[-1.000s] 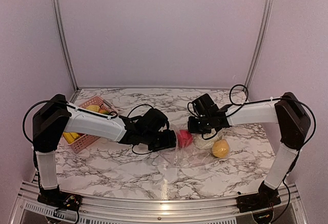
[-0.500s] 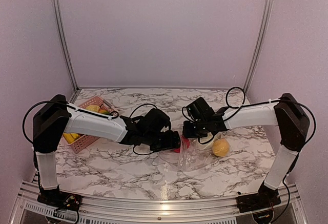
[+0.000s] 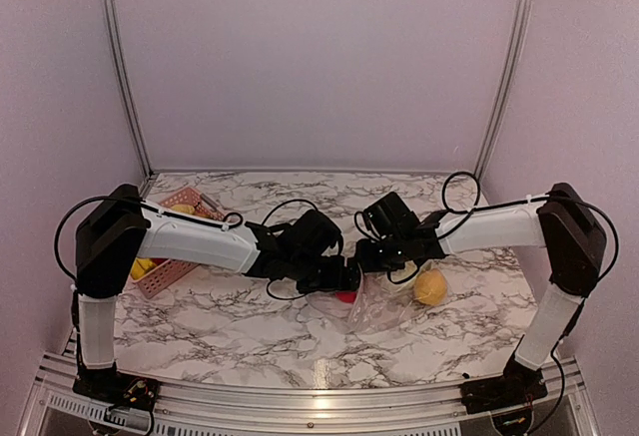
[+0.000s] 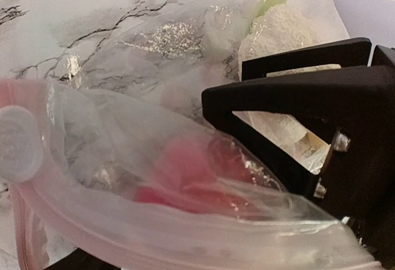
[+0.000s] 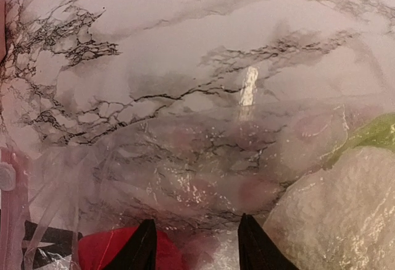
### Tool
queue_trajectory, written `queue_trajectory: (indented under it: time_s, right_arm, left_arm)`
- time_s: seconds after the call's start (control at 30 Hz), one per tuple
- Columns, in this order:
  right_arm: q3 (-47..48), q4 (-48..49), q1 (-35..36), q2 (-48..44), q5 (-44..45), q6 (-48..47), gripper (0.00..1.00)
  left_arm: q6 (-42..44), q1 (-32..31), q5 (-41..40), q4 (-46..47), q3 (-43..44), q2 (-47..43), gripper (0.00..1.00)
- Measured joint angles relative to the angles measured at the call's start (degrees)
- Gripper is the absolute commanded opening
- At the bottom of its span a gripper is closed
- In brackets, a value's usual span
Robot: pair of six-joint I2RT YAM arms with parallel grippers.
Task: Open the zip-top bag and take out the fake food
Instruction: Pick up the fake fruit from the zipper food storage bag.
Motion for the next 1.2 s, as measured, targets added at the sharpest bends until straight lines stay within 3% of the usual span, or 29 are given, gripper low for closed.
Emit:
queue_trajectory:
  time_s: [0.33,0.6,0.77,0.93,1.2]
  right_arm:
    - [-0.68,0.9,0.04,-0.09,-0.26,-0.44,0.57]
    - [-0.63,-0.48,0.2,-1.25,0.09,-0.94,0.56]
    - [-0.07,-4.26,0.52,-5.49,0.92,-1.2,0.48]
    - [1.66,-5.46,0.52,-9.94,1.62,-0.46,0.34]
    - [1.53,-5.81,1.68,-10.78,0.28,1.92,0.24]
  left_arm:
    - [2.69,-0.07,-0.28,-2.62,1.64,1.44,0.98]
    - [3.74,-0.11,-0.85,-1.95,0.72,0.87,0.96]
    - [4.35,-0.26,-1.4,1.33,-4.37,-2.32,0.93]
    - [4.87,-0.26,-1.6,4.35,-8.24,-4.79,0.89]
    - [5.88,-0.26,-1.79,6.54,-9.55,-5.81,0.79]
